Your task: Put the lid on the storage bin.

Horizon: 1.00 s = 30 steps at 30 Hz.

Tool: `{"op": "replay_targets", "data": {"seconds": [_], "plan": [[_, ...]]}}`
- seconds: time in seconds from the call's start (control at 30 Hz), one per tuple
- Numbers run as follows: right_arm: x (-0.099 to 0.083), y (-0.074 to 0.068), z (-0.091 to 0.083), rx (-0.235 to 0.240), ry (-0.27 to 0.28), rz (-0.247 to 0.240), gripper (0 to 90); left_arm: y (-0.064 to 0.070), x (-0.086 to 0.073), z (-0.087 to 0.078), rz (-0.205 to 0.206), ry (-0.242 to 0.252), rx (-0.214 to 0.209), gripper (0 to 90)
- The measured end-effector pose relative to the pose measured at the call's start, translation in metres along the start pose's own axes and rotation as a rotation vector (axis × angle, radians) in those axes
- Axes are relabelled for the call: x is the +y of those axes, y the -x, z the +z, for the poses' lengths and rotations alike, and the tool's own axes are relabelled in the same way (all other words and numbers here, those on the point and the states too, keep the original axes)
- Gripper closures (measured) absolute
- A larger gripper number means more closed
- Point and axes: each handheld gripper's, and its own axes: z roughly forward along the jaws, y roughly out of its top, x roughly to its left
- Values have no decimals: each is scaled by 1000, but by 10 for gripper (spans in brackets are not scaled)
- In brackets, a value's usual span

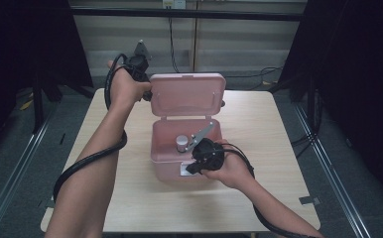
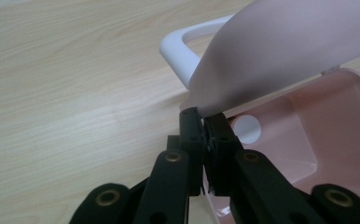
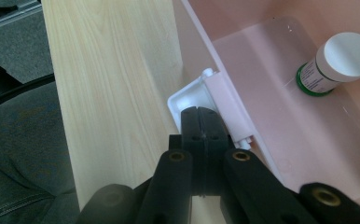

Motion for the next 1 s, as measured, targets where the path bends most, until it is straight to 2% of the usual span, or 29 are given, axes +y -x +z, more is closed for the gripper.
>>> {"op": "replay_targets", "data": {"seconds": [0.13, 0.33, 0.37, 0.63, 0.7, 0.77, 0.8, 0.83, 0.87, 0.93, 1.0], "plan": [[0, 0, 0, 2, 0, 4, 900, 1, -2, -1, -8, 0, -2, 870], [0, 1, 0, 6, -4, 11, 900, 0, -4, -2, 6, -7, -6, 869], [0, 1, 0, 5, -4, 13, 900, 1, -5, -2, -3, -4, -2, 869], [0, 1, 0, 8, -2, 18, 900, 3, -10, -3, -3, 3, -5, 867], [0, 1, 0, 7, -2, 20, 900, 3, -11, -3, 8, -3, -1, 868], [0, 1, -1, 6, -2, 21, 900, 4, -12, -3, -4, -9, 0, 875], [0, 1, -1, 6, -2, 21, 900, 4, -13, -2, -10, -15, -4, 895], [0, 1, -1, 6, -1, 23, 900, 3, -14, -2, -16, -11, -44, 900], [0, 0, -1, 4, 1, 30, 900, 4, -15, -1, -16, -8, -52, 900], [-1, 1, -2, 5, -1, 29, 900, 5, -15, 1, -10, -4, -34, 900], [-3, 2, -3, 12, 2, 38, 900, 6, -15, 3, -11, -17, -53, 900]]}}
